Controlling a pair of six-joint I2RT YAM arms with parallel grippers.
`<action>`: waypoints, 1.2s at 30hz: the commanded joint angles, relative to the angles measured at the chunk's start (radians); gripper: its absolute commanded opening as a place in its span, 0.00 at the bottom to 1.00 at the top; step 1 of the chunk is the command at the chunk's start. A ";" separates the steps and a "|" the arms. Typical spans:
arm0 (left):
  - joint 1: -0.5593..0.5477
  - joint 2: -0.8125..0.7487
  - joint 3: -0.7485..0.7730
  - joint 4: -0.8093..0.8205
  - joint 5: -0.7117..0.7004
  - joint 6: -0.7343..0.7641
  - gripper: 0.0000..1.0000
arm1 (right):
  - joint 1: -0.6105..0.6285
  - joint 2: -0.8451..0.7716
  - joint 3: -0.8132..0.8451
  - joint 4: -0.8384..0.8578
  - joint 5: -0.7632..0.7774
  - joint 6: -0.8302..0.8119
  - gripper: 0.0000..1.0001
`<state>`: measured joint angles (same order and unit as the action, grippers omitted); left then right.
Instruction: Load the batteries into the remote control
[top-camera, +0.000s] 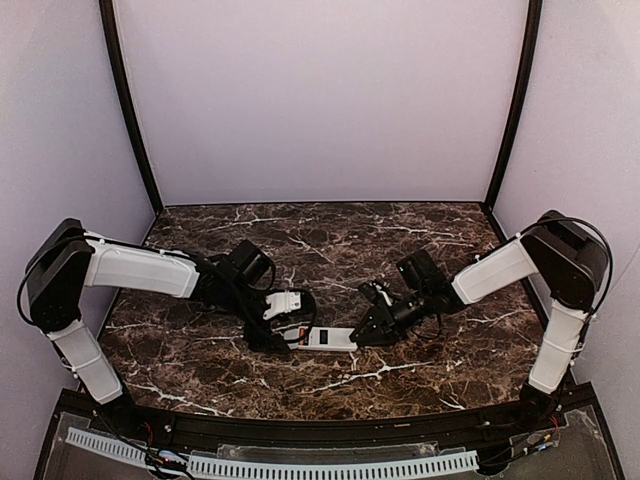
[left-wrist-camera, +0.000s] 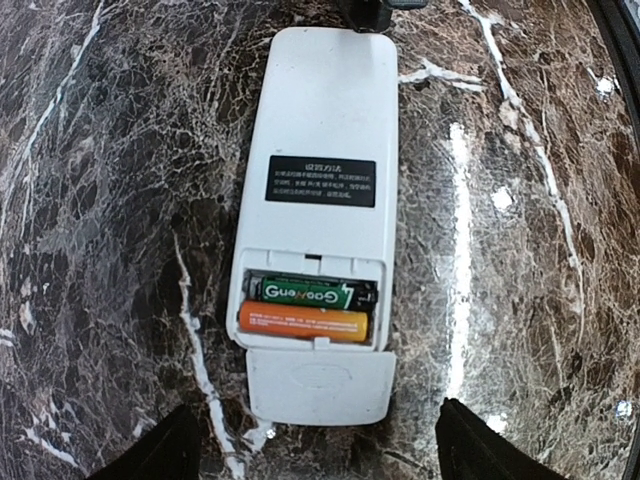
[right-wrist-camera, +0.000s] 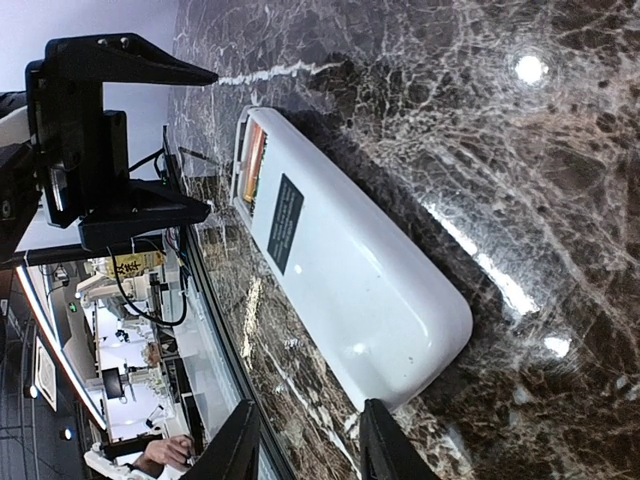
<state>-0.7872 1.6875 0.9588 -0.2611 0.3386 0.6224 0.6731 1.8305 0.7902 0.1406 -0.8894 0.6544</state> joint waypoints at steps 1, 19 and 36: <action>0.007 0.020 -0.008 0.004 0.044 0.023 0.80 | -0.009 -0.008 0.007 -0.053 0.074 -0.021 0.35; 0.010 -0.003 -0.080 0.087 0.037 0.022 0.79 | -0.024 -0.065 0.019 -0.136 0.150 -0.052 0.41; 0.037 0.053 -0.063 0.131 0.113 0.090 0.68 | -0.027 0.015 0.030 -0.096 0.121 -0.052 0.41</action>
<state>-0.7574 1.7237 0.8764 -0.1169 0.4103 0.6888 0.6518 1.8034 0.8116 0.0216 -0.7582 0.6067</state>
